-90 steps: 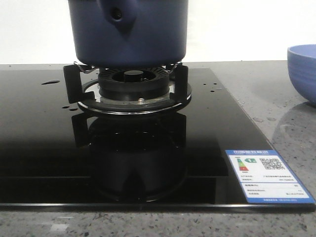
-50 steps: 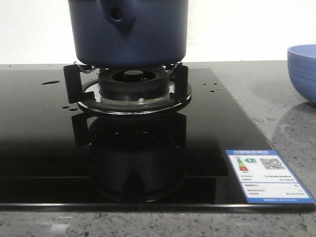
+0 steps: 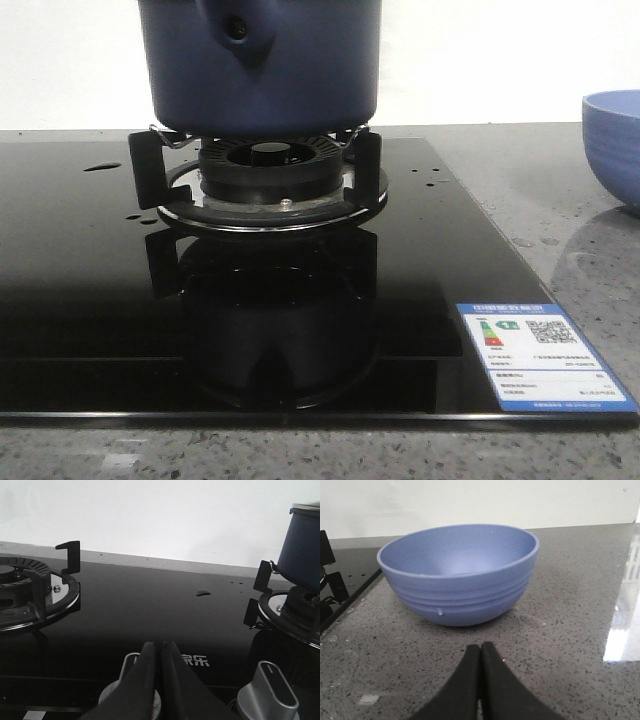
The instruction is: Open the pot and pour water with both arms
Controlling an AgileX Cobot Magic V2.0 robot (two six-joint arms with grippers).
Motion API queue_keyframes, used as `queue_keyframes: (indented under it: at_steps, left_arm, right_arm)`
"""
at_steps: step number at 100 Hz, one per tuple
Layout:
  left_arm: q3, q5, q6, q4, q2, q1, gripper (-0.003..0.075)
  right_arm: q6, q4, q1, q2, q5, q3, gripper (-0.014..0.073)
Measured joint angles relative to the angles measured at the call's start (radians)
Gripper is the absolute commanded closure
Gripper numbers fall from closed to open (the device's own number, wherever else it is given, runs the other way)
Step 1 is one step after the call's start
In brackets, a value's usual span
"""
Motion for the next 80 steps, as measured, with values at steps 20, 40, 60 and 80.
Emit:
queue_keyframes:
  at_steps: [20,40,60,80]
  left_arm:
    - [0.000,0.000,0.000,0.000,0.000,0.000,0.0739]
    - [0.000,-0.012,0.000,-0.076,0.000,0.000,0.0739]
    - [0.000,-0.026,0.000,-0.257,0.000,0.000,0.0739]
    - [0.000,-0.058,0.000,-0.453,0.000,0.000,0.0739]
  right_arm:
    - [0.000,0.002,0.000,0.000,0.000,0.000,0.0645]
    - [0.000,0.110,0.000,0.000,-0.023,0.000,0.0645]
    - [0.000,0.336,0.000,0.000,-0.075,0.000,0.0645]
    - [0.000,0.506,0.000,0.000,-0.087,0.000,0.0645]
